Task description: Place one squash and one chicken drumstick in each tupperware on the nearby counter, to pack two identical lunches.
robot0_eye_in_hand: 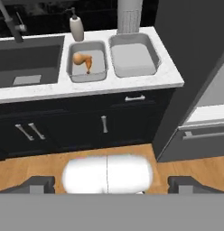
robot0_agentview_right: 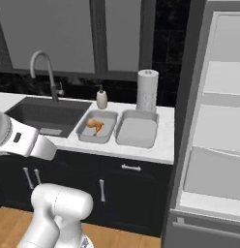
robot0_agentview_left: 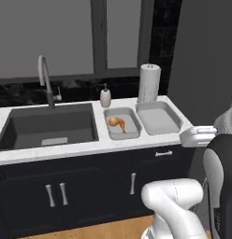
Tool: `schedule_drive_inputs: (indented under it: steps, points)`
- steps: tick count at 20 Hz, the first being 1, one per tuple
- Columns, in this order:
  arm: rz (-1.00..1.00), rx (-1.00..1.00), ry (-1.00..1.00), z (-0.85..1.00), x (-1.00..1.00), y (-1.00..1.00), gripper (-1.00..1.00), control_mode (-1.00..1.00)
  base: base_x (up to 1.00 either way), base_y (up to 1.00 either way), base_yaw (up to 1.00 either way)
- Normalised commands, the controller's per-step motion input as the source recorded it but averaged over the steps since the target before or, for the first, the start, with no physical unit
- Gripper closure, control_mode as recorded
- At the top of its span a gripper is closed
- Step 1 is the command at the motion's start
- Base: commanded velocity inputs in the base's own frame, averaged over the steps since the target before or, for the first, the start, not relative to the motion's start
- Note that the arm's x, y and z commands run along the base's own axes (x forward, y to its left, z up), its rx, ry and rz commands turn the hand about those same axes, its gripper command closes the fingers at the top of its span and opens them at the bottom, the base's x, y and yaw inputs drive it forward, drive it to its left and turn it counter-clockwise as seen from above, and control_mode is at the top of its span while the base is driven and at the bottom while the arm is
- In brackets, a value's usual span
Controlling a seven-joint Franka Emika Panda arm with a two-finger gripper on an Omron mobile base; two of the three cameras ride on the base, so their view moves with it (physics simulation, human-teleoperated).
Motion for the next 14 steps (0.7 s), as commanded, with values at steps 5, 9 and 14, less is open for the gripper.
schedule_drive_inputs:
  steps: [5,9,14]
  points:
    - [0.0,0.0,0.0,0.0,0.0,0.0,-1.0,1.0,-0.5,-1.0,0.0]
    - [0.0,0.0,0.0,0.0,0.0,0.0,-1.0,1.0,-0.05,-1.0,0.0]
    - [0.0,0.0,0.0,0.0,0.0,0.0,-1.0,1.0,0.15,-1.0,0.0]
